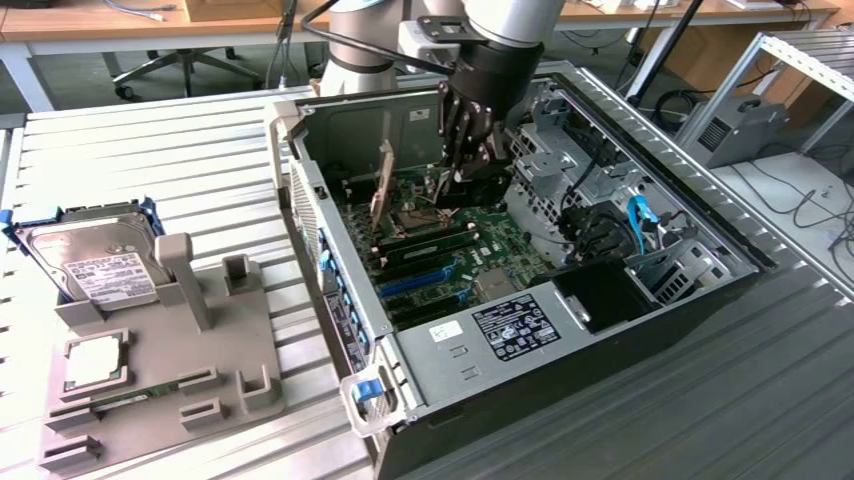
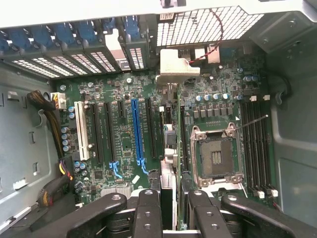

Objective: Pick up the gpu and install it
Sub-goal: 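Insert the gpu into the slot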

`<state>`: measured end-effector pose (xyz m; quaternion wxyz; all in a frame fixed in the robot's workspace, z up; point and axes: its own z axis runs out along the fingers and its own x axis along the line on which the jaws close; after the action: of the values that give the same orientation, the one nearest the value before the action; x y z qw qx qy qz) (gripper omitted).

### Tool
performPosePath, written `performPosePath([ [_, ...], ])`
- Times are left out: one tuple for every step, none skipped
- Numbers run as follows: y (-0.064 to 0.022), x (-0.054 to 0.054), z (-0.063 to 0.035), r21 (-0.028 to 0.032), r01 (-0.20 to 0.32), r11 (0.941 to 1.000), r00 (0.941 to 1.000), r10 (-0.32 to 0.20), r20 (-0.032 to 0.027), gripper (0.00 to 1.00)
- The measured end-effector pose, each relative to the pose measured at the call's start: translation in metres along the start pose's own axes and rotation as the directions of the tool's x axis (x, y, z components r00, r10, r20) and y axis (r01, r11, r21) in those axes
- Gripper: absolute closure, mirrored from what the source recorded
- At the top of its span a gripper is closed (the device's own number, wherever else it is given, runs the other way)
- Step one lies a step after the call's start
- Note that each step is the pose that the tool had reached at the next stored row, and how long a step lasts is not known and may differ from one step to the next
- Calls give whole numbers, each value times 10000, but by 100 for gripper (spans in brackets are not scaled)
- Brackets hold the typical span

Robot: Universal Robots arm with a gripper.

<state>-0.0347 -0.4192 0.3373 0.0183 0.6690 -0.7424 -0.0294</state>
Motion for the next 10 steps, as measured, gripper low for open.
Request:
performPosePath([
  [0, 0, 2, 0, 0, 10000, 10000, 0, 0, 74],
  [0, 0, 3, 0, 0, 10000, 10000, 0, 0, 74],
  [-1, 0, 5, 0, 0, 10000, 10000, 0, -1, 74],
  [-1, 0, 6, 0, 0, 10000, 10000, 0, -1, 74],
  [-1, 1, 8, 0, 0, 10000, 10000, 0, 0, 74],
  [-1, 1, 10, 0, 0, 10000, 10000, 0, 0, 74],
  [-1, 4, 31, 0, 0, 10000, 10000, 0, 0, 74],
  [-2, 6, 47, 0, 0, 10000, 10000, 0, 0, 74],
  [-2, 8, 61, 0, 1, 10000, 10000, -1, 0, 74],
  [-3, 9, 75, 0, 0, 10000, 10000, 0, 0, 74],
])
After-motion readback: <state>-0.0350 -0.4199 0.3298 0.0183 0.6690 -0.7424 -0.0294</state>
